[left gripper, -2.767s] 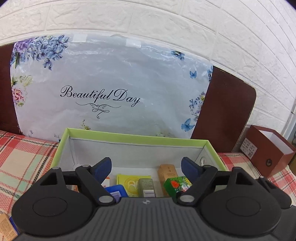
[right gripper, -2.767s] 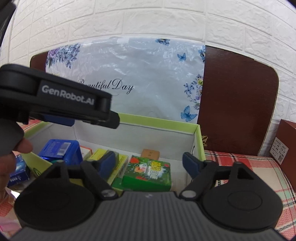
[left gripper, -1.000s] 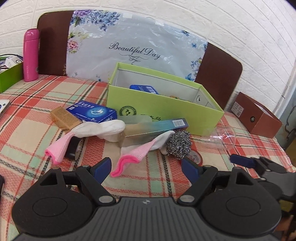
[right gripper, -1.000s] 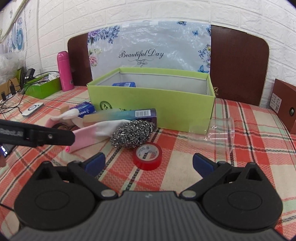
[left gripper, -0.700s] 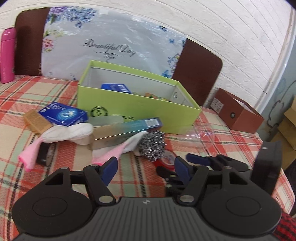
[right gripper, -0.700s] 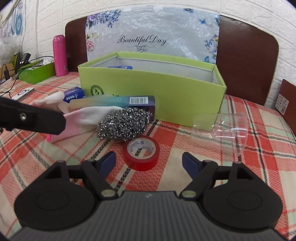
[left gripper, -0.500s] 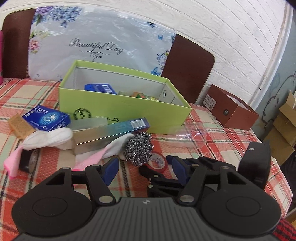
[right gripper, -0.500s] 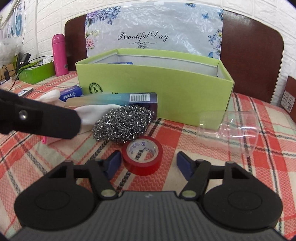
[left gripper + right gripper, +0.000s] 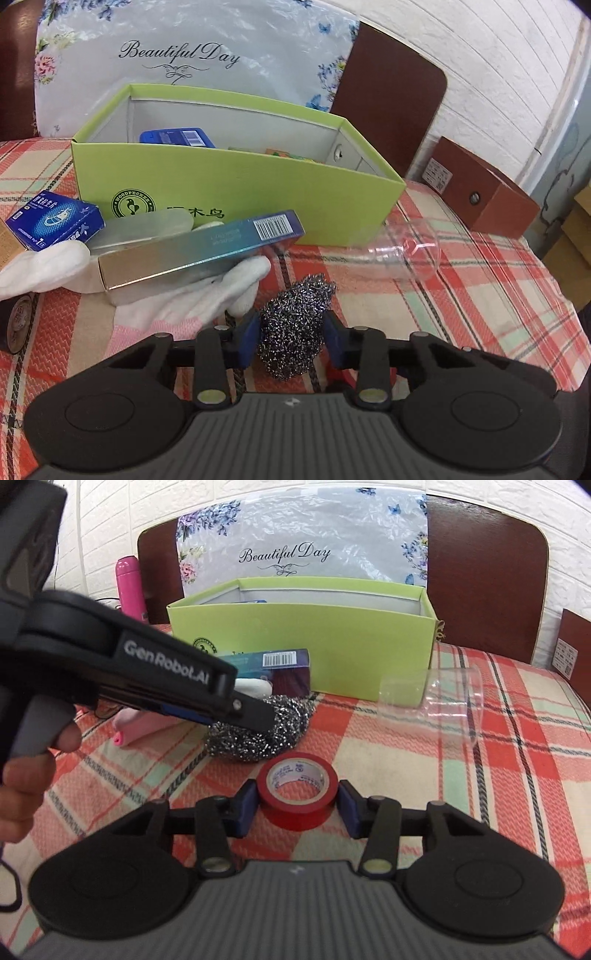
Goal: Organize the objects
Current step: 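Grasp the steel wool scrubber with the left gripper while the right grasps the red tape roll, then carry the steel wool and red tape into the lime-green box and open both grippers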
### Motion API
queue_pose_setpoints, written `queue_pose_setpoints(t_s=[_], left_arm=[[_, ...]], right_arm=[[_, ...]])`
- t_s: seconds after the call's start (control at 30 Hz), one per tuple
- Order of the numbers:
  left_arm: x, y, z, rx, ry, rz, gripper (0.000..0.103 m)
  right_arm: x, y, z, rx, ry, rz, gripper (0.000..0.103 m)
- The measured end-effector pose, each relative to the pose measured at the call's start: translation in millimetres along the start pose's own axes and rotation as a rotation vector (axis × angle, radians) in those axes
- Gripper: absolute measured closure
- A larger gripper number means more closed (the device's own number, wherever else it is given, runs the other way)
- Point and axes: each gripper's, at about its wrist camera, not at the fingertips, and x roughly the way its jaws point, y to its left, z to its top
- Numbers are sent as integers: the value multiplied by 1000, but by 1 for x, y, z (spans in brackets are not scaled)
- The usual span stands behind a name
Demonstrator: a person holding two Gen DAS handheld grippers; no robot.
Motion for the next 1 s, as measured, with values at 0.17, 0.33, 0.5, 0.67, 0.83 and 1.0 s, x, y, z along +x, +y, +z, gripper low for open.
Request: queue_pose_setpoints(t_s=[0.17, 0.33, 0.5, 0.67, 0.83, 1.0], left_arm=[[-14, 2, -14, 32, 28, -30, 72], [-33, 4, -31, 22, 25, -33, 72], [-30, -3, -28, 40, -8, 36, 44], [-20, -8, -22, 66, -8, 38, 41], [-9, -16, -14, 100, -5, 17, 41], [-3, -21, -15, 135, 28, -4, 55]], right_arm=[[-14, 1, -5, -23, 12, 3, 57], [-25, -1, -9, -31, 14, -12, 57], [-32, -3, -8, -30, 7, -21, 57], [-36, -4, -10, -26, -1, -21, 55], [-35, -5, -11, -18, 7, -17, 55], [-35, -7, -12, -12, 7, -1, 55]])
